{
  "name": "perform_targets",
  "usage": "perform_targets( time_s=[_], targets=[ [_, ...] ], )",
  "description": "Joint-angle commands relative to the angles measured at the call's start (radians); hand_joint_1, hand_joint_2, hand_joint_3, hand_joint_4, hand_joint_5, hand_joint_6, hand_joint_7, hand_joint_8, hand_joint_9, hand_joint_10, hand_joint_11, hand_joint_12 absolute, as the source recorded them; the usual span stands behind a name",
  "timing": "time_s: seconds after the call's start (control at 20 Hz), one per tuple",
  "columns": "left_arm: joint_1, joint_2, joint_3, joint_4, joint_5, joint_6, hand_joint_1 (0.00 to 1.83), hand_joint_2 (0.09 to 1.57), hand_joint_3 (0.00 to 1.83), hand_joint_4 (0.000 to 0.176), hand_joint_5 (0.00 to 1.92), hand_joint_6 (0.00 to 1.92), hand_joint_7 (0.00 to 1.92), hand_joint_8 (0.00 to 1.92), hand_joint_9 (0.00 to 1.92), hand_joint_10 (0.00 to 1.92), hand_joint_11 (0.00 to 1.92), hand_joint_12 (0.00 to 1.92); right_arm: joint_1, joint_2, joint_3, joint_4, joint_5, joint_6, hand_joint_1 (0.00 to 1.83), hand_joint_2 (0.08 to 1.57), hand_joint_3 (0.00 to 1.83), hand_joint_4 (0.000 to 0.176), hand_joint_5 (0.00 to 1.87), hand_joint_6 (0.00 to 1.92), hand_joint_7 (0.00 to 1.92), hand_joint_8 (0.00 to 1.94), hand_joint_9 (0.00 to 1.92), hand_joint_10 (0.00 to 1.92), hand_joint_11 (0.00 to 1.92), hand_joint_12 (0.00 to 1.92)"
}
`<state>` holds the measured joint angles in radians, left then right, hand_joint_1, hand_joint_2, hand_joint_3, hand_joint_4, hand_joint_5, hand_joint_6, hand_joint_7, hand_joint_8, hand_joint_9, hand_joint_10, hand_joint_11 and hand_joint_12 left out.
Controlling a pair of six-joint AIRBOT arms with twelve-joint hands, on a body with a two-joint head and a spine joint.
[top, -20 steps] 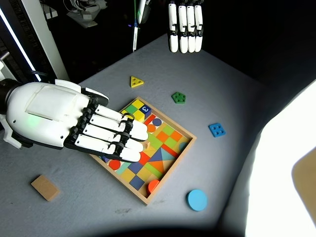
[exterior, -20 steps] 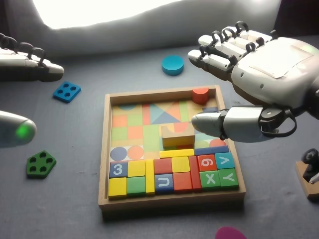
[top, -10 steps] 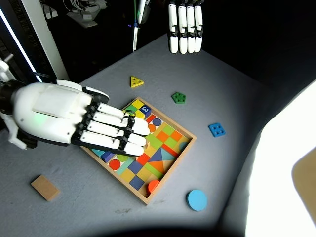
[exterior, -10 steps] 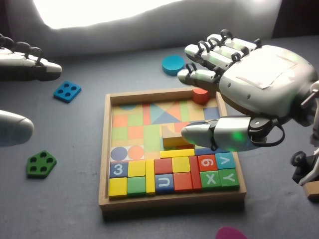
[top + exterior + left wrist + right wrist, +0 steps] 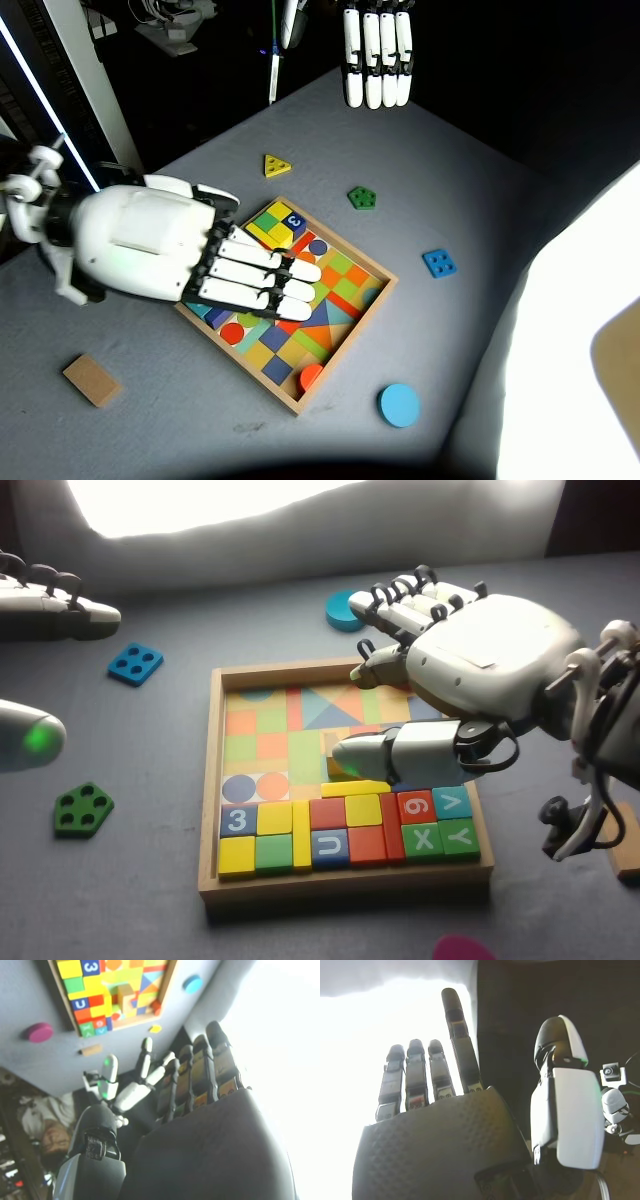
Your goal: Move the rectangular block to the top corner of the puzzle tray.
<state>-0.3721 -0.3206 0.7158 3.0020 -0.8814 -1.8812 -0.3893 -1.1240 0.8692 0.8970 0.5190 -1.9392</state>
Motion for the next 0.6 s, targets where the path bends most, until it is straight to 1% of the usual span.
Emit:
perform_targets(
  time_s=[0.0,0.05,0.1,0.15,0.2,0.35,0.5,0.55],
  targets=[
    [-0.014,0.001,0.003,0.010,0.091,0.000,0.04,1.33,0.00,0.009,0.05,0.00,0.08,0.00,0.06,0.00,0.00,0.29,0.007,-0.001,0.005,-0.028,0.075,-0.002,0.00,1.09,0.00,0.001,0.54,0.07,0.04,0.01,0.00,0.00,0.00,0.00],
    [-0.014,0.001,0.003,0.010,0.091,0.000,0.06,1.32,0.00,0.010,0.06,0.00,0.08,0.00,0.05,0.00,0.00,0.26,0.008,-0.013,0.014,-0.007,0.068,-0.002,0.00,1.09,0.00,0.003,0.55,0.08,0.03,0.00,0.00,0.00,0.00,0.00],
    [-0.014,0.001,0.002,0.010,0.091,0.000,0.03,1.32,0.00,0.014,0.05,0.00,0.08,0.00,0.06,0.00,0.00,0.27,0.010,-0.021,0.021,0.016,0.059,-0.003,0.00,1.10,0.00,0.001,0.57,0.08,0.01,0.00,0.00,0.00,0.00,0.00],
    [-0.014,0.001,0.002,0.010,0.091,0.000,0.01,1.32,0.00,0.013,0.05,0.00,0.08,0.00,0.07,0.01,0.00,0.29,0.013,-0.029,0.028,0.047,0.048,-0.013,0.00,1.10,0.00,0.001,0.57,0.08,0.00,0.00,0.00,0.00,0.00,0.00],
    [-0.015,0.001,0.000,0.010,0.091,0.000,0.00,1.33,0.00,0.007,0.05,0.00,0.06,0.00,0.05,0.00,0.00,0.25,0.014,-0.036,0.032,0.070,0.039,-0.020,0.00,1.11,0.01,0.000,0.57,0.08,0.00,0.00,0.00,0.00,0.00,0.00],
    [-0.016,0.001,-0.006,0.010,0.091,0.000,0.03,1.33,0.00,0.001,0.07,0.00,0.05,0.00,0.05,0.00,0.00,0.28,0.003,-0.058,0.035,0.074,0.036,-0.041,0.00,1.11,0.01,0.000,0.58,0.09,0.00,0.00,0.00,0.00,0.00,0.00],
    [-0.017,0.001,-0.006,0.010,0.091,0.000,0.05,1.32,0.00,0.011,0.12,0.01,0.07,0.00,0.06,0.00,0.00,0.28,-0.008,-0.074,0.043,0.074,0.040,-0.053,0.00,1.12,0.01,0.000,0.59,0.08,0.06,0.02,0.00,0.00,0.00,0.00],
    [-0.020,0.001,-0.006,0.010,0.091,0.000,0.06,1.32,0.00,0.014,0.12,0.01,0.09,0.01,0.07,0.01,0.00,0.32,-0.011,-0.078,0.046,0.074,0.040,-0.054,0.00,1.12,0.01,0.000,0.59,0.08,0.07,0.03,0.00,0.00,0.00,0.00]
  ],
)
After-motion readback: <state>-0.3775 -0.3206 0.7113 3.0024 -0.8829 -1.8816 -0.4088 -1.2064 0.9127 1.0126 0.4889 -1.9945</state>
